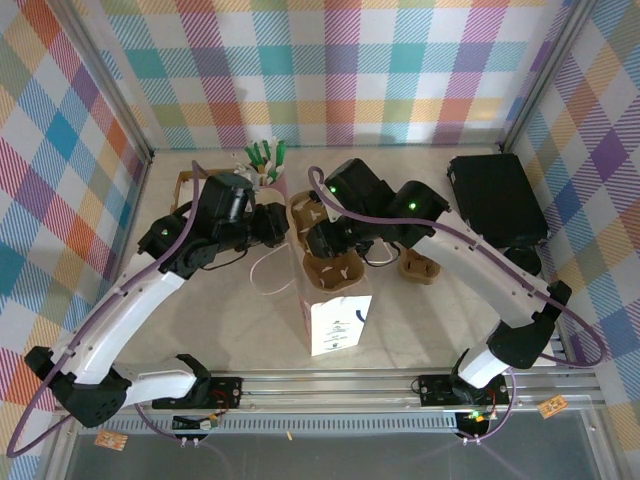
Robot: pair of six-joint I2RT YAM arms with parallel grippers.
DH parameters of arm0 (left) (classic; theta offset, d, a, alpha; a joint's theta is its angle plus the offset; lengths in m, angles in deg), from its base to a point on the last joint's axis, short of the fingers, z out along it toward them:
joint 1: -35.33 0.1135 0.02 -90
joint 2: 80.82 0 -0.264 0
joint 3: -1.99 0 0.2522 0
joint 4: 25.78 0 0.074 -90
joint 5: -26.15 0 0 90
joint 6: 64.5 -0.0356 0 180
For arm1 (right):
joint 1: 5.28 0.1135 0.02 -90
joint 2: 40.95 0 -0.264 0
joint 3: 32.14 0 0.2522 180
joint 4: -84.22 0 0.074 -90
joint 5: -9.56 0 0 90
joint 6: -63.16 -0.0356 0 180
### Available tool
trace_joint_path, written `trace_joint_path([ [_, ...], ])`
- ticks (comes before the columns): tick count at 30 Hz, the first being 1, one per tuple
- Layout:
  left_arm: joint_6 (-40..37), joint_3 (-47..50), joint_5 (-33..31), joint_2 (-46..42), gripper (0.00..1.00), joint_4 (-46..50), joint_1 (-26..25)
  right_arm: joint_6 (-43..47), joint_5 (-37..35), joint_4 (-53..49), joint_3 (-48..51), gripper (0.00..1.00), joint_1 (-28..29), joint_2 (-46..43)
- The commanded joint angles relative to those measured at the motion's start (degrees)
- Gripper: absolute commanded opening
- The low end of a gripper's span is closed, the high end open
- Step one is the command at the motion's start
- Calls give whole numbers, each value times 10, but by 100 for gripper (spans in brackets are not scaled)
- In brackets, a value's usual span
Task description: Pack the takeout coffee
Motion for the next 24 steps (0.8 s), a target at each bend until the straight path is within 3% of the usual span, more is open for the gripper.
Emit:
trace_joint_path([
  [1,19,13,35,6,41,-10,3,-15,-4,-17,-2,35,3,-12],
  [7,37,29,25,0,37,3,3,-21,-4,-26,-12,34,3,-5],
  [13,51,17,17,21,12,29,3,-22,9,-51,-39,34,2,10],
  [18,62,-5,-1,26,4,34,3,-31,34,-74,-47,34,2,20],
  [24,67,-8,8,30,2,24,3,-32,37,-82,-39,34,2,36],
])
